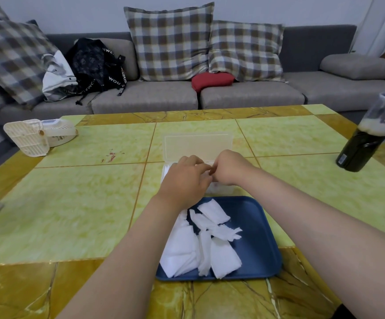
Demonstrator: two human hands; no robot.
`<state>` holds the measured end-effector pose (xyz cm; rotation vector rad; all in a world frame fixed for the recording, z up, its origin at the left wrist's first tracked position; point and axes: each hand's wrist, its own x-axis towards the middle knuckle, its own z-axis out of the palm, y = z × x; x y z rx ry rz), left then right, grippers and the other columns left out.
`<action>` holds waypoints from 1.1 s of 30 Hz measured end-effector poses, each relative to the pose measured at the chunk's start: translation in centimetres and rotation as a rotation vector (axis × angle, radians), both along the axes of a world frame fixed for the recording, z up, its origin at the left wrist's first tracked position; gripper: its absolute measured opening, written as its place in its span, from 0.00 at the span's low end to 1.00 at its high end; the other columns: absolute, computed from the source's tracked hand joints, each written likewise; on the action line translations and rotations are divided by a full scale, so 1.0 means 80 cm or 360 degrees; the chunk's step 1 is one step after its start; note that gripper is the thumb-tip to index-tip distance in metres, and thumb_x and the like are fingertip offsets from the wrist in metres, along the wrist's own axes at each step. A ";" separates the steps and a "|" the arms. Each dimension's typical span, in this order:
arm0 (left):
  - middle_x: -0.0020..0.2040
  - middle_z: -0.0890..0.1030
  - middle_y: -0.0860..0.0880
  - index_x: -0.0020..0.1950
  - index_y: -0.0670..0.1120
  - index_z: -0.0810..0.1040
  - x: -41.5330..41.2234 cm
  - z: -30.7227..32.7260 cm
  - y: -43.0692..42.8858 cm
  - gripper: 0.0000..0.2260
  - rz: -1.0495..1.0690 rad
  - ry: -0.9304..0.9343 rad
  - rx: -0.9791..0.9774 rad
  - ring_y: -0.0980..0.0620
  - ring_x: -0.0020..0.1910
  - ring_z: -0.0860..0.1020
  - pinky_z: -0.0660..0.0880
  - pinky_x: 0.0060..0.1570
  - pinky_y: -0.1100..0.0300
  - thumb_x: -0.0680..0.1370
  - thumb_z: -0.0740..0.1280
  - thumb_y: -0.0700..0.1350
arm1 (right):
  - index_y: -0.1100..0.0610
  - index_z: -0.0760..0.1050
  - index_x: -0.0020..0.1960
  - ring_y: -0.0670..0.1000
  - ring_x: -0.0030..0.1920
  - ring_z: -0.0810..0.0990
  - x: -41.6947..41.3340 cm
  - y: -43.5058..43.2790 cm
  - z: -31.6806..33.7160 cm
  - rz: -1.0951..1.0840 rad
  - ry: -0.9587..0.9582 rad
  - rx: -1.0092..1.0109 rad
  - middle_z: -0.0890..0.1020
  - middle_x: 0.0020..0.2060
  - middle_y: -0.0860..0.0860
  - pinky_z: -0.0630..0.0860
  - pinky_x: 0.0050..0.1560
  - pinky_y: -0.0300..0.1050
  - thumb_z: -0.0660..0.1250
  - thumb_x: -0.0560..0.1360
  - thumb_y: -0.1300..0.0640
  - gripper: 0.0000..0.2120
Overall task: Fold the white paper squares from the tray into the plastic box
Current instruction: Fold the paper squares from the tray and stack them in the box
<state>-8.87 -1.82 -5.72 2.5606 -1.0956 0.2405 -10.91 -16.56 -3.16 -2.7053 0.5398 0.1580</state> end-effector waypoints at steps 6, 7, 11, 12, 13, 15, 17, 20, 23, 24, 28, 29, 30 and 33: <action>0.67 0.74 0.52 0.71 0.52 0.74 -0.002 0.004 0.006 0.18 0.0001 0.0067 0.0061 0.50 0.65 0.69 0.68 0.64 0.53 0.82 0.59 0.53 | 0.55 0.86 0.56 0.51 0.53 0.82 -0.018 -0.012 0.008 0.0189 -0.0200 0.0122 0.86 0.52 0.50 0.78 0.51 0.42 0.68 0.77 0.63 0.12; 0.67 0.74 0.52 0.71 0.52 0.74 -0.004 0.007 0.007 0.18 0.0005 0.0071 0.0031 0.50 0.66 0.69 0.68 0.64 0.52 0.82 0.60 0.53 | 0.55 0.85 0.56 0.51 0.54 0.82 -0.023 -0.014 0.010 0.0186 -0.0273 0.0108 0.86 0.53 0.49 0.77 0.51 0.41 0.67 0.77 0.64 0.12; 0.62 0.76 0.53 0.67 0.53 0.76 -0.018 0.020 0.017 0.15 0.0033 0.0119 -0.0135 0.52 0.62 0.71 0.71 0.60 0.54 0.81 0.62 0.51 | 0.53 0.86 0.49 0.46 0.47 0.81 -0.053 -0.015 0.029 0.0260 -0.0512 0.0120 0.84 0.44 0.44 0.73 0.44 0.36 0.65 0.77 0.63 0.11; 0.60 0.77 0.54 0.65 0.53 0.77 -0.024 0.024 0.020 0.13 0.0052 0.0168 -0.0157 0.53 0.59 0.73 0.73 0.56 0.55 0.81 0.63 0.50 | 0.52 0.85 0.46 0.44 0.43 0.81 -0.062 -0.012 0.036 0.0289 -0.0477 0.0149 0.83 0.40 0.42 0.72 0.40 0.35 0.66 0.76 0.62 0.10; 0.57 0.78 0.56 0.62 0.54 0.78 -0.030 0.029 0.023 0.11 0.0072 0.0249 -0.0167 0.54 0.54 0.75 0.75 0.52 0.56 0.81 0.63 0.49 | 0.52 0.85 0.43 0.44 0.38 0.80 -0.070 -0.008 0.040 0.0298 -0.0376 0.0178 0.84 0.37 0.43 0.72 0.37 0.35 0.67 0.75 0.60 0.09; 0.50 0.81 0.58 0.55 0.54 0.81 -0.042 0.036 0.029 0.08 0.0110 0.0446 -0.0131 0.55 0.47 0.78 0.76 0.45 0.59 0.80 0.63 0.48 | 0.56 0.82 0.38 0.48 0.29 0.79 -0.085 0.003 0.040 0.0284 -0.0054 0.0117 0.85 0.33 0.49 0.75 0.34 0.38 0.69 0.73 0.54 0.08; 0.48 0.82 0.58 0.53 0.53 0.81 -0.053 0.038 0.035 0.07 0.0123 0.0576 0.0000 0.55 0.45 0.79 0.77 0.44 0.59 0.79 0.64 0.49 | 0.56 0.77 0.35 0.51 0.26 0.77 -0.097 0.017 0.031 0.0253 0.0223 -0.0095 0.82 0.28 0.50 0.73 0.34 0.41 0.70 0.71 0.45 0.15; 0.53 0.82 0.56 0.59 0.53 0.81 -0.060 0.034 0.042 0.10 0.0136 0.0670 0.0112 0.55 0.50 0.80 0.78 0.52 0.57 0.79 0.66 0.50 | 0.54 0.72 0.35 0.50 0.29 0.75 -0.103 0.030 0.015 0.0207 0.0321 -0.0262 0.76 0.28 0.47 0.68 0.33 0.41 0.71 0.68 0.37 0.20; 0.58 0.82 0.54 0.63 0.51 0.80 -0.060 0.030 0.044 0.13 0.0145 0.0762 0.0112 0.55 0.53 0.79 0.76 0.56 0.59 0.79 0.67 0.47 | 0.53 0.73 0.33 0.50 0.30 0.73 -0.099 0.036 0.004 0.0224 0.0315 -0.0152 0.74 0.27 0.47 0.68 0.33 0.41 0.72 0.65 0.39 0.18; 0.58 0.82 0.53 0.64 0.50 0.79 -0.059 0.029 0.045 0.14 0.0141 0.0784 0.0109 0.55 0.54 0.78 0.75 0.56 0.60 0.79 0.67 0.46 | 0.54 0.74 0.33 0.50 0.30 0.73 -0.098 0.036 0.001 0.0238 0.0314 -0.0068 0.75 0.27 0.48 0.69 0.34 0.41 0.73 0.65 0.42 0.16; 0.54 0.80 0.56 0.67 0.49 0.77 -0.055 0.030 0.048 0.17 0.0123 0.0896 0.0039 0.57 0.52 0.77 0.71 0.52 0.65 0.79 0.67 0.47 | 0.56 0.80 0.39 0.49 0.35 0.79 -0.101 0.030 -0.001 0.0275 0.0204 0.0350 0.82 0.34 0.51 0.75 0.37 0.42 0.76 0.69 0.56 0.06; 0.53 0.80 0.57 0.68 0.49 0.77 -0.054 0.031 0.049 0.17 0.0122 0.0913 0.0026 0.57 0.53 0.78 0.72 0.53 0.64 0.79 0.67 0.48 | 0.57 0.80 0.40 0.49 0.34 0.79 -0.102 0.026 -0.001 0.0278 0.0157 0.0414 0.83 0.35 0.52 0.75 0.35 0.42 0.76 0.70 0.58 0.05; 0.53 0.80 0.57 0.68 0.50 0.77 -0.053 0.031 0.050 0.18 0.0124 0.0925 0.0025 0.56 0.54 0.78 0.73 0.54 0.63 0.78 0.67 0.50 | 0.58 0.81 0.41 0.49 0.32 0.79 -0.103 0.023 0.000 0.0278 0.0115 0.0467 0.82 0.35 0.52 0.75 0.33 0.40 0.76 0.70 0.59 0.05; 0.52 0.81 0.54 0.61 0.50 0.80 -0.052 0.030 0.051 0.19 0.0139 0.1017 -0.0005 0.55 0.50 0.79 0.74 0.51 0.61 0.75 0.68 0.58 | 0.58 0.81 0.42 0.47 0.27 0.77 -0.105 0.014 0.004 0.0240 -0.0034 0.0667 0.81 0.35 0.51 0.75 0.32 0.41 0.77 0.72 0.59 0.06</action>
